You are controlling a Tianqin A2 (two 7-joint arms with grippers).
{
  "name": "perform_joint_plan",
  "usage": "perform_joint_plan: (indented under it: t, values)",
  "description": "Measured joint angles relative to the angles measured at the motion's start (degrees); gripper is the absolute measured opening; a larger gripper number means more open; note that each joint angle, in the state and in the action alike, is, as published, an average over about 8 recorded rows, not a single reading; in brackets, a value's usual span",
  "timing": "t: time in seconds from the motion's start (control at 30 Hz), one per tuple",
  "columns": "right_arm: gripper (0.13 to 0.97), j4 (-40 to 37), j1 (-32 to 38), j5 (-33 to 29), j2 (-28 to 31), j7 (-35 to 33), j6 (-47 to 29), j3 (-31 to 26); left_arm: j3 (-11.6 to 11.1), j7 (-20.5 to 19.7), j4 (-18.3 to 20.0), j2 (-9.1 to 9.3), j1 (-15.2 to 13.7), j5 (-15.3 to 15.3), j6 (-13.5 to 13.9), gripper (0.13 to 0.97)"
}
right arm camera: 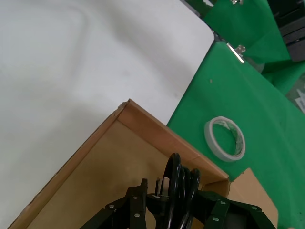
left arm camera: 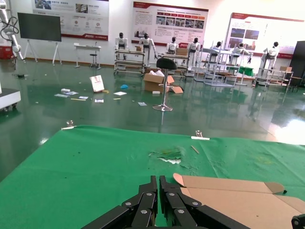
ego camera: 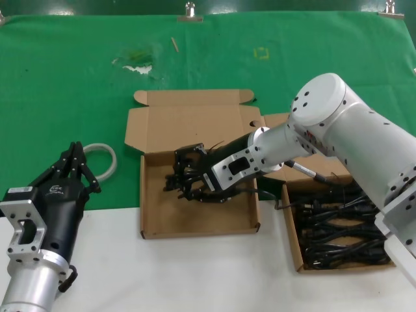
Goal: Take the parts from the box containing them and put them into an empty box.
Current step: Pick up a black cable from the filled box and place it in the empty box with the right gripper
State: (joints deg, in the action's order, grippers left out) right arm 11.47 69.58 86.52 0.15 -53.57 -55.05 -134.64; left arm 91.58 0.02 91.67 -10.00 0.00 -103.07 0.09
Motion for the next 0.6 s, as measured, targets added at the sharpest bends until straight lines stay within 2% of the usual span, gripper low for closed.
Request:
perform_joint_plan:
  t: [0.3,0.6]
  values:
    - [0.265,2.25,-0.87,-4.11,0.44,2.78,-0.11,0.67,0.0,0.02,0.0,0.0,0.0,0.0,0.0,0.156]
    - [0.265,3.1,-1.39,-5.24,0.56,3.65,0.05,1.16,0.0,0.01,0.0,0.0,0.0,-0.01,0.0,0.156]
